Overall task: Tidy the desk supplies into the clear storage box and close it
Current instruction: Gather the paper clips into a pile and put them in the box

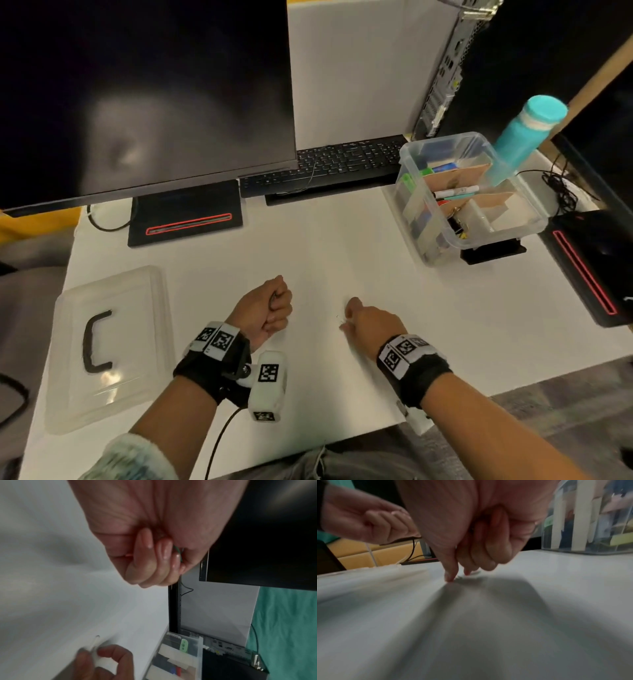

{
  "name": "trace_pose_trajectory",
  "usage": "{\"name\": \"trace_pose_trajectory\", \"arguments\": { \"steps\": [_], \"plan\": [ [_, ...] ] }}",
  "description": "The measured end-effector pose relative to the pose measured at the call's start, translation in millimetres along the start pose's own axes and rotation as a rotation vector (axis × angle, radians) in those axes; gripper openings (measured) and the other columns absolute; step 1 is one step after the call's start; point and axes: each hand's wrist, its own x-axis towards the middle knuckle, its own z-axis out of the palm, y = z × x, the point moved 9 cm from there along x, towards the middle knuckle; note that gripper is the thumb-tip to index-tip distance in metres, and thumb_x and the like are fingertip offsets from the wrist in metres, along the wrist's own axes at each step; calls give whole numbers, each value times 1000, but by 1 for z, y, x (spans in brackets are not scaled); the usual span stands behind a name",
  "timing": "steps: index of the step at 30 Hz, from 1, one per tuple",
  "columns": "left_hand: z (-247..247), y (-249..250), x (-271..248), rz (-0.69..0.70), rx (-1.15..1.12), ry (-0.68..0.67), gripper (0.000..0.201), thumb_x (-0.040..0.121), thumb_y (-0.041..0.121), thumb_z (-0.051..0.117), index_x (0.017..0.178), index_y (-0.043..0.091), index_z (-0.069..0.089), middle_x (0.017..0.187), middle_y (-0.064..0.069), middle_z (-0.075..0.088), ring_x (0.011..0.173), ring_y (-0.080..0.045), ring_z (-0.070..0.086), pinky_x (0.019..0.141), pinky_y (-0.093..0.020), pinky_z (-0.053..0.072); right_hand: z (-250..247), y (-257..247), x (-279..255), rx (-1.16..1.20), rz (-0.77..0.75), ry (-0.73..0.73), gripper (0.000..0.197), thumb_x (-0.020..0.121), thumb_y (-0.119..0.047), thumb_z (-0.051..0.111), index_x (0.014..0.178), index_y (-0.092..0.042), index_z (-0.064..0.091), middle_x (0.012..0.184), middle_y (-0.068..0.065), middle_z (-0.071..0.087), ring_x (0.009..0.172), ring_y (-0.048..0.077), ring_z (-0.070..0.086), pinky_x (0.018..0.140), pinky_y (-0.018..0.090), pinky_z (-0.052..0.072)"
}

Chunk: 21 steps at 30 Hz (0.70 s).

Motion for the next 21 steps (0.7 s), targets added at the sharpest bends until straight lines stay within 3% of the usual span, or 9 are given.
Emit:
{"name": "trace_pose_trajectory", "arguments": {
  "steps": [4, 8, 10, 13, 16, 18, 21],
  "plan": [
    [-5, -17, 2, -24, 421, 78, 40, 100, 29, 35, 61, 18, 31, 50, 5, 32, 38, -7, 21, 37, -18, 18, 7, -9, 7, -26, -9, -19, 26, 97, -18, 36, 118, -6, 44, 110, 13, 63, 96, 31, 61, 69, 32, 39],
    [3, -24, 9, 1, 856, 120, 37, 100, 29, 34, 65, 16, 33, 57, 2, 35, 43, -10, 27, 41, -21, 25, 3, -7, 7, -26, -22, -115, 34, 97, -18, 36, 127, -3, 41, 122, 14, 57, 107, 30, 58, 84, 34, 45],
    [15, -24, 11, 31, 955, 122, 35, 100, 27, 35, 68, 14, 36, 59, 1, 39, 46, -11, 31, 43, -20, 27, -34, 6, -2, 71, -18, 13, 31, 99, -20, 34, 123, -2, 41, 112, 15, 61, 98, 31, 60, 73, 32, 43],
    [33, -28, 18, 43, 989, 114, 33, 100, 27, 36, 72, 11, 43, 64, -2, 47, 48, -11, 38, 43, -18, 30, -118, 51, -28, 189, 38, 325, 23, 99, -19, 37, 111, -2, 45, 91, 15, 64, 75, 28, 58, 62, 29, 36],
    [51, -31, 26, 51, 1030, 105, 35, 100, 28, 37, 70, 11, 45, 65, -3, 50, 50, -11, 42, 42, -15, 32, -198, 114, -48, 176, 182, 532, 23, 97, -18, 39, 111, -1, 43, 90, 19, 62, 83, 34, 62, 65, 34, 40],
    [66, -28, 29, 85, 1123, 108, 37, 100, 28, 36, 65, 15, 44, 61, 2, 48, 51, -10, 42, 48, -18, 32, -232, 150, -46, 114, 297, 535, 27, 95, -20, 39, 117, -2, 40, 92, 17, 59, 92, 35, 62, 73, 38, 43],
    [83, -24, 33, 120, 1156, 120, 37, 100, 27, 37, 66, 17, 46, 60, 4, 47, 52, -9, 42, 51, -21, 33, -252, 181, -21, 24, 375, 415, 30, 94, -19, 41, 121, -6, 41, 107, 18, 60, 94, 34, 59, 75, 37, 43]
  ]
}}
